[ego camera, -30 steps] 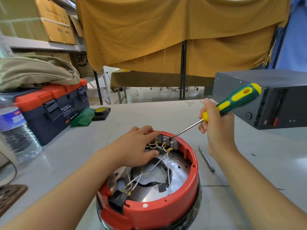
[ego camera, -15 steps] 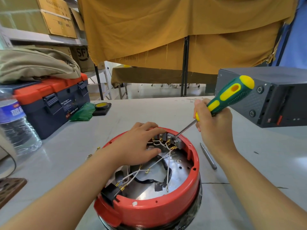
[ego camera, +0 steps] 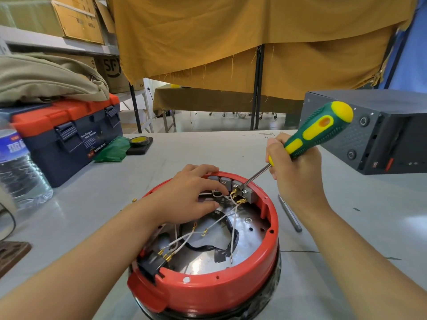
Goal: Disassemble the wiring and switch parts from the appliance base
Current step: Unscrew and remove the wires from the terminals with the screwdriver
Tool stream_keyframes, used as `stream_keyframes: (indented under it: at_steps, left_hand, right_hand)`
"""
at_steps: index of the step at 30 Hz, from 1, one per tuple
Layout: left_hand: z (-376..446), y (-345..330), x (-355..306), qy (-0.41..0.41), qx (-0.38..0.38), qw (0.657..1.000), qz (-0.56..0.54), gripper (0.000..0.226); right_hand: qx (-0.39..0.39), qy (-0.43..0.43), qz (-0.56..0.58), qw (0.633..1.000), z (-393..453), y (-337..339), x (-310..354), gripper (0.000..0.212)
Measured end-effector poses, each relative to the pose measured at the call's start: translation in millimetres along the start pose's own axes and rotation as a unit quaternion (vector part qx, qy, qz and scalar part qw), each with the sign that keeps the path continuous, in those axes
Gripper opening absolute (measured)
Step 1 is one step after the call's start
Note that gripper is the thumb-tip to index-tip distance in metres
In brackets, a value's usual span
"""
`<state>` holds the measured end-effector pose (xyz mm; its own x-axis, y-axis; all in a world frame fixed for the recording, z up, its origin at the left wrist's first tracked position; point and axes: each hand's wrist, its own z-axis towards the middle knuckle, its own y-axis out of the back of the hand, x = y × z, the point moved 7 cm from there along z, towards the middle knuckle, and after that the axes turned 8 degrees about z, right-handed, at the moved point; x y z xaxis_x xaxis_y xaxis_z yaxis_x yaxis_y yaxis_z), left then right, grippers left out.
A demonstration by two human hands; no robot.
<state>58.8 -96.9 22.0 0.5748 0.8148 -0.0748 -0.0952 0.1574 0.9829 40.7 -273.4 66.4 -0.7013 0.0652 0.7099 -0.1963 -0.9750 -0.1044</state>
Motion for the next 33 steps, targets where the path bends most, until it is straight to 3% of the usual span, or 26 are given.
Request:
stream_keyframes:
  at_steps: [10, 24, 33]
  left_hand:
    - [0, -2, 0, 0.0, 0.013, 1.0, 0.003, 0.032]
    - [0, -1, -2, 0.003, 0.007, 1.0, 0.009, 0.03]
    - [-1, -1, -3, 0.005, 0.01, 1.0, 0.011, 0.03]
  right_hand:
    - [0.012, -0.042, 0.039, 0.998, 4, 0, -10, 0.026]
    - [-0.055, -0.119, 0.083, 0.988, 6, 10, -24, 0.021]
    - [-0.058, -0.118, 0.085, 0.988, 6, 12, -25, 0.031]
